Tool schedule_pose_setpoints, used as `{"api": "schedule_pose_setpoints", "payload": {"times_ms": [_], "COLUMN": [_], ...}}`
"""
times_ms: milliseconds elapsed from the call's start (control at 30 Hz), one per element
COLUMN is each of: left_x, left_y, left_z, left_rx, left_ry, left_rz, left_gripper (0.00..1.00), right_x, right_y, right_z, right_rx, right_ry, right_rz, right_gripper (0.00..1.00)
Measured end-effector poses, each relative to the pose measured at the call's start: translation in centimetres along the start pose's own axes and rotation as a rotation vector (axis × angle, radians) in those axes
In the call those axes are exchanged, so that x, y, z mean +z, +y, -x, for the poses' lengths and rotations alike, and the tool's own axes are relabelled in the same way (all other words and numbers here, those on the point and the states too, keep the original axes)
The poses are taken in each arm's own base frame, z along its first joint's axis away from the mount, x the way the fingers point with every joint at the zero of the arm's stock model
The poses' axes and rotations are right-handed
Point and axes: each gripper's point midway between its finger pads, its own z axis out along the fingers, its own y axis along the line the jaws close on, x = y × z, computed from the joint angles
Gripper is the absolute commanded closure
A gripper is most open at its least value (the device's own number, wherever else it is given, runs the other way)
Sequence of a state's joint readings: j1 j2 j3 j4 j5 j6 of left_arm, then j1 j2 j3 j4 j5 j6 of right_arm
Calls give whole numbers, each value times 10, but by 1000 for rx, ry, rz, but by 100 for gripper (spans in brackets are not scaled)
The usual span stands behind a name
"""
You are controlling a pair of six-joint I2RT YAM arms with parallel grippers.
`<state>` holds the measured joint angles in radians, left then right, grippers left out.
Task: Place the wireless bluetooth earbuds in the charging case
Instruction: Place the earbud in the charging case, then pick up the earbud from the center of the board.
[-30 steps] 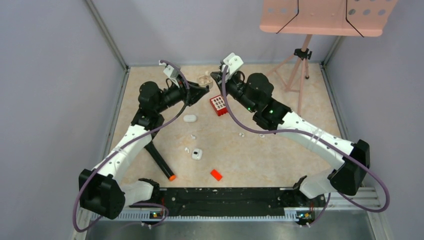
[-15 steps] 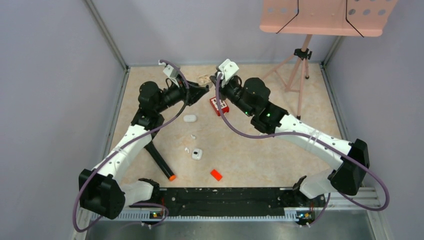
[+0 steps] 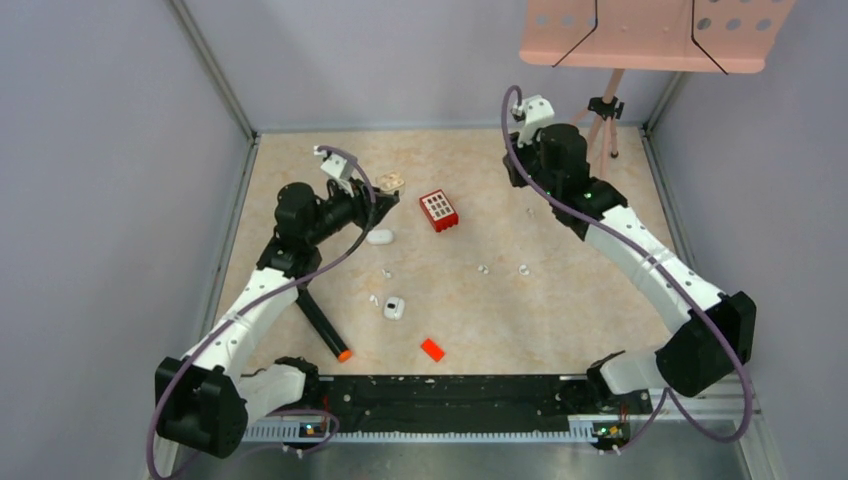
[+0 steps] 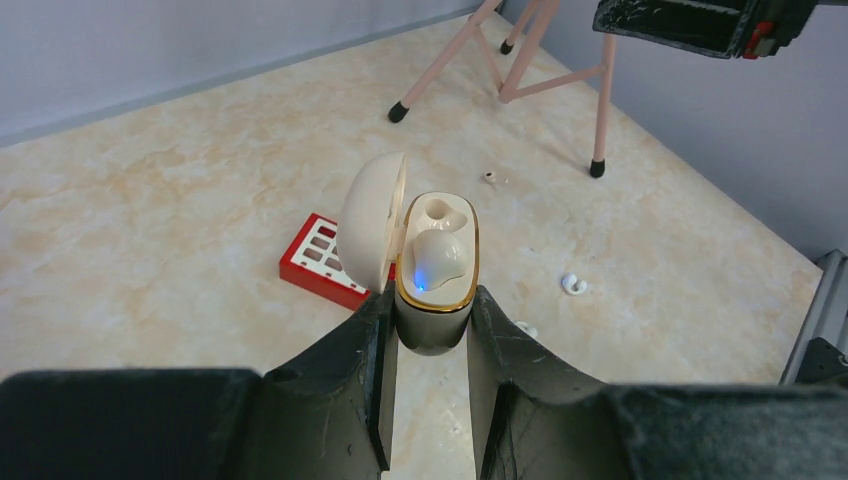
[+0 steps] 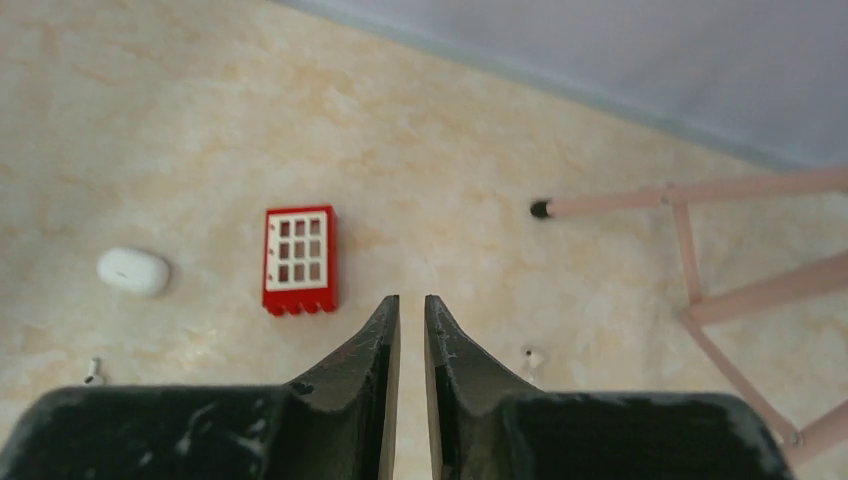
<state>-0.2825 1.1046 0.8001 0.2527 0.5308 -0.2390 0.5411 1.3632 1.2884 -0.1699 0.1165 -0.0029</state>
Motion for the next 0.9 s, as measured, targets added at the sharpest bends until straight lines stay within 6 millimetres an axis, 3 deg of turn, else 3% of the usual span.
{"api": "schedule_pose_setpoints", "payload": {"times_ms": [100, 300, 333, 433, 600, 733, 900], "left_x": [-6, -11, -12, -13, -14, -14, -15], "left_y": [4, 5, 6, 7, 8, 9, 10], "left_z": [-3, -3, -4, -7, -10, -11, -15], "left_rx": [17, 49, 52, 61, 69, 77, 79], "left_ry": [10, 19, 24, 36, 48, 50, 66], "left_rz": [25, 38, 40, 43, 46, 47, 49], "left_gripper": [100, 100, 100, 100, 100, 100, 100], "right_x": [5, 14, 15, 15, 15, 11, 9], "right_y": [-29, -40, -42, -52, -88, -121, -138], "right_z": [-40, -108, -118, -142, -183, -221, -249], "right_rx": [3, -79, -88, -100, -60, 43, 200], "right_ry": [139, 369, 403, 491, 625, 746, 815], "right_rz": [-23, 13, 9, -35, -122, -212, -311], "right_gripper": [82, 80, 76, 71, 72, 70, 62]}}
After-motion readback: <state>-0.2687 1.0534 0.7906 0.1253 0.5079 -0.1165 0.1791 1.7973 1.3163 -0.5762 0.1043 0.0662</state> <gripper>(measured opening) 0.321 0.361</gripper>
